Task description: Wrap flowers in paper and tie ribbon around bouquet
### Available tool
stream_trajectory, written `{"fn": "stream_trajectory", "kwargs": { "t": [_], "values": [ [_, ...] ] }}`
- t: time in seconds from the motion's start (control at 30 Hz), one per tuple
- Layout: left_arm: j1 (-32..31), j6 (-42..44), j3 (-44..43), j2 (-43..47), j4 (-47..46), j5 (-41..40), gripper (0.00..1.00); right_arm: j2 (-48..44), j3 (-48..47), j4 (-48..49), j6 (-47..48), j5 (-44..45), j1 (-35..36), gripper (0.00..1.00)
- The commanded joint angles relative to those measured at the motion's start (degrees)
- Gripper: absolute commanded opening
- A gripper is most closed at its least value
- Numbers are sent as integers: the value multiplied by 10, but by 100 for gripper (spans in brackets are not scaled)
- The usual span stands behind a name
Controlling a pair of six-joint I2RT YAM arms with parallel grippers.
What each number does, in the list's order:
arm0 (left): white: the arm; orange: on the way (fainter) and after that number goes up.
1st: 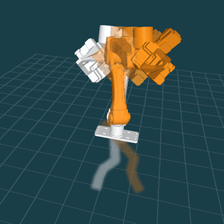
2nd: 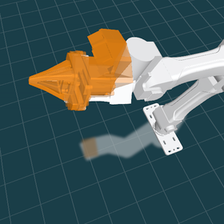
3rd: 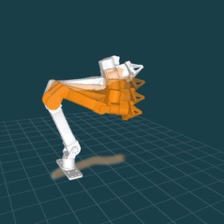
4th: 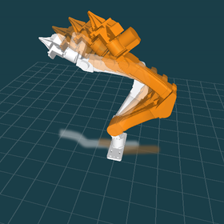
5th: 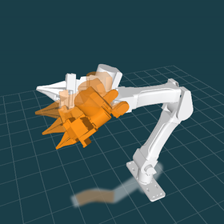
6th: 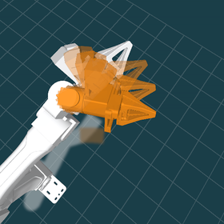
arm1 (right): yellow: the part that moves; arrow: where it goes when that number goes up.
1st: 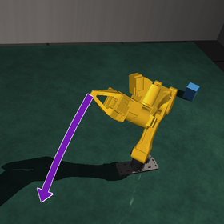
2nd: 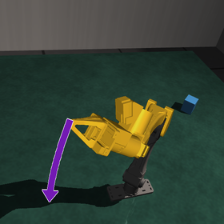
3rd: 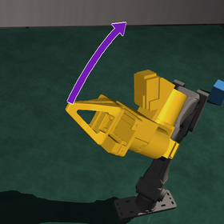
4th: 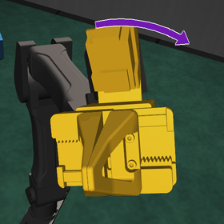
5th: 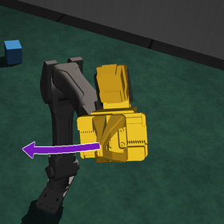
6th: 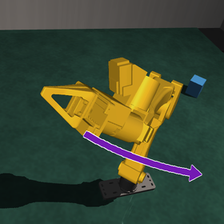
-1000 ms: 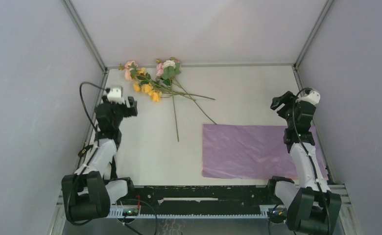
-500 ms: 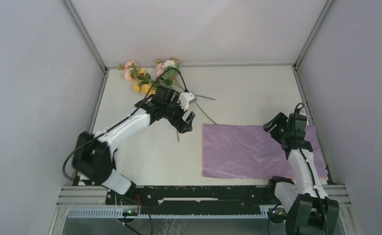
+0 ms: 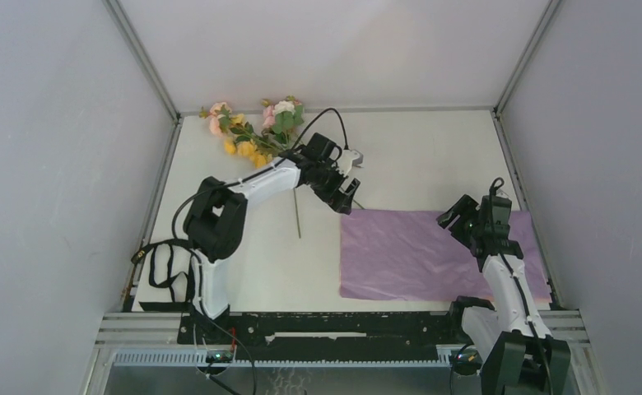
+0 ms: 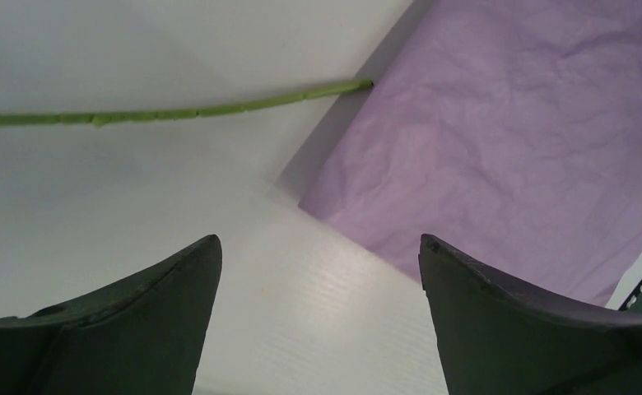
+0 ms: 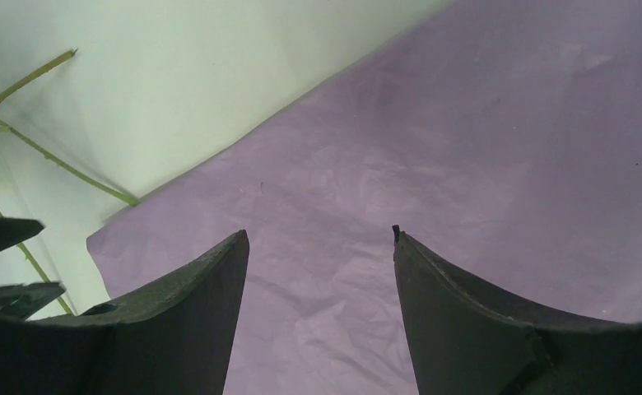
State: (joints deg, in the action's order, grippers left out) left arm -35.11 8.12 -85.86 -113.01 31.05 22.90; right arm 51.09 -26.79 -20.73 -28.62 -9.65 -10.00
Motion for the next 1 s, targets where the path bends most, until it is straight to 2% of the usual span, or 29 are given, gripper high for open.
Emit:
{"fn": "stream_trajectory", "kwargs": {
  "t": [0.0, 0.27, 0.33, 0.57, 0.6, 0.63, 0.7, 0.73, 0.83, 0.97],
  "values": [
    [-5, -32, -52, -52, 3, -2, 92, -26, -3, -3, 18, -1, 4, 74],
    [-35, -24, -77, -98, 23, -3, 89, -51, -3, -17, 21, 3, 5, 74],
    [-40, -22, -83, -107, 24, -1, 86, -54, -3, -18, 21, 2, 5, 74],
    [-49, -12, -86, -100, 70, 71, 60, -66, -3, -29, 23, 0, 6, 74],
    [-51, -9, -87, -97, 77, 83, 51, -67, -3, -27, 20, -2, 6, 73],
    [-53, -6, -89, -93, 88, 95, 38, -67, -3, -25, 18, -5, 7, 73],
    [-54, -7, -98, -86, 106, 118, 6, -63, -3, -19, 12, -10, 9, 73],
    [-54, -14, -103, -81, 114, 125, 1, -62, -3, -17, 10, -13, 10, 73],
    [-45, -44, -97, -49, 107, 132, 0, -56, -4, -13, 7, -37, 15, 73],
    [7, -107, -39, 25, 34, 119, 0, -57, -23, -29, 11, -66, 24, 73]
  ]
}}
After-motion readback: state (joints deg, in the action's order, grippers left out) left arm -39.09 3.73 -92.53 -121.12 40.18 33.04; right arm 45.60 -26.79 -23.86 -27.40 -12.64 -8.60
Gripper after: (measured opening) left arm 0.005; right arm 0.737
